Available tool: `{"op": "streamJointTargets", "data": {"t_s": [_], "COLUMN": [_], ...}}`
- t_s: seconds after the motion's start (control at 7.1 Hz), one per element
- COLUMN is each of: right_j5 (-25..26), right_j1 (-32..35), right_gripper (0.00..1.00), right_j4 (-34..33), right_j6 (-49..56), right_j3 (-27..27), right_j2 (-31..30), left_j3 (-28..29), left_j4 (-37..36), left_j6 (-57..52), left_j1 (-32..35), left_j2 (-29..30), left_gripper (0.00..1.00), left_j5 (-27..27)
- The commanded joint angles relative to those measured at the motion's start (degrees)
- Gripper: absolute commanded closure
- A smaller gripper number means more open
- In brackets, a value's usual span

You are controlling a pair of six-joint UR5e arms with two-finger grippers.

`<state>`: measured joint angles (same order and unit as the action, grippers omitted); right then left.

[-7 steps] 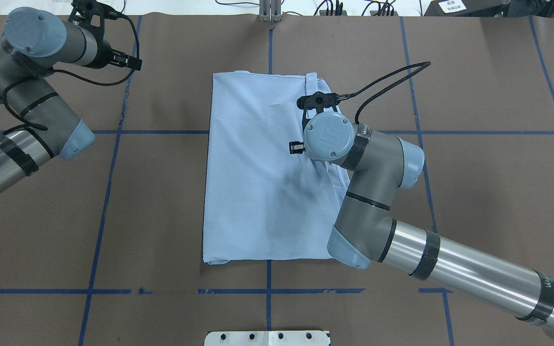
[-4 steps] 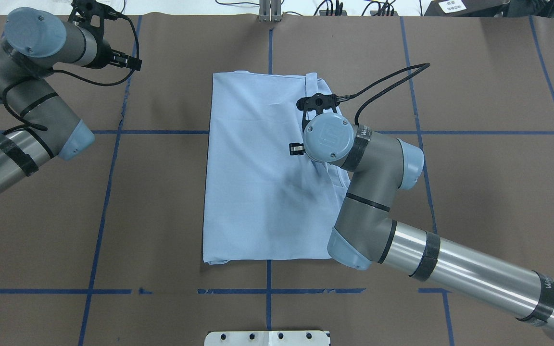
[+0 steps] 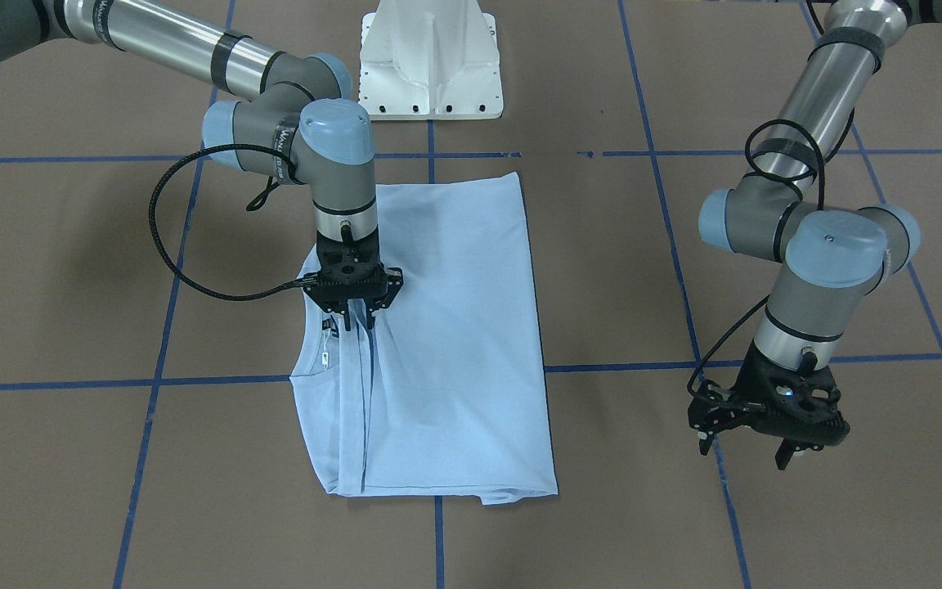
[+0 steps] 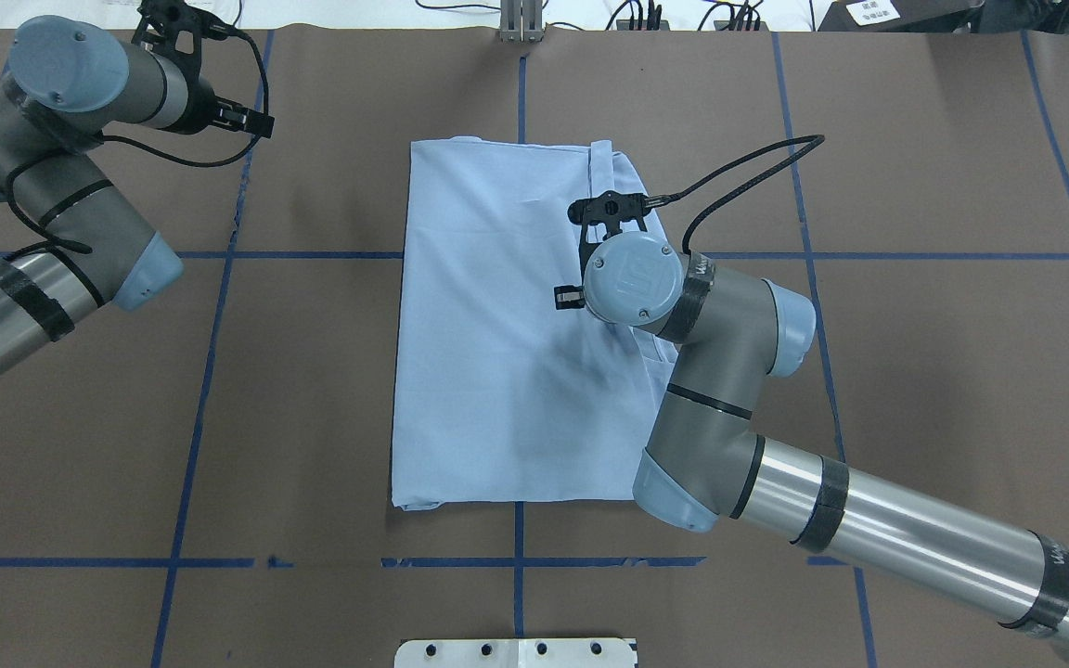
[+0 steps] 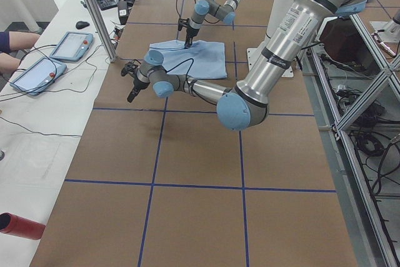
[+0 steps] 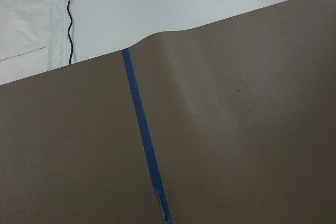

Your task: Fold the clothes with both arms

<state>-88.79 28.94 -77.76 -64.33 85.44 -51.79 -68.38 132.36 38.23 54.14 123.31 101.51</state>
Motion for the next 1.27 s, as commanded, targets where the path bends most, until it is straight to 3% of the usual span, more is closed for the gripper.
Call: {"op": "streamJointTargets", "data": {"t_s": [0.0, 0.28, 0.7, 0.99, 1.13], "right_j5": [0.02, 0.1, 0.1, 0.63, 0.63], "right_j1": [-0.11, 0.33, 1.38, 1.04, 1.03], "right_gripper": [1.0, 1.0, 1.0, 1.0, 0.35], "right_j4": [0.33, 0.16, 0.16, 0.24, 0.24], "right_j6": [0.17, 0.79, 0.7, 0.09, 0.08], "right_j3": [-0.01, 0.25, 5.42, 5.97, 5.8], "right_j2": [-0.07, -0.33, -6.02, -7.8, -7.89], "left_j3": [0.0, 0.0, 0.0, 0.0, 0.0], "left_j4": [0.0, 0.35, 1.14, 1.23, 1.23], "left_j6": [0.09, 0.35, 0.53, 0.88, 0.88], "left_j1": [0.0, 0.0, -0.18, -0.44, -0.44], "left_j2": [0.0, -0.09, -0.18, -0.18, -0.18], "left_gripper": [0.0, 0.0, 0.0, 0.0, 0.0], "left_j5": [0.0, 0.0, 0.0, 0.0, 0.0]}}
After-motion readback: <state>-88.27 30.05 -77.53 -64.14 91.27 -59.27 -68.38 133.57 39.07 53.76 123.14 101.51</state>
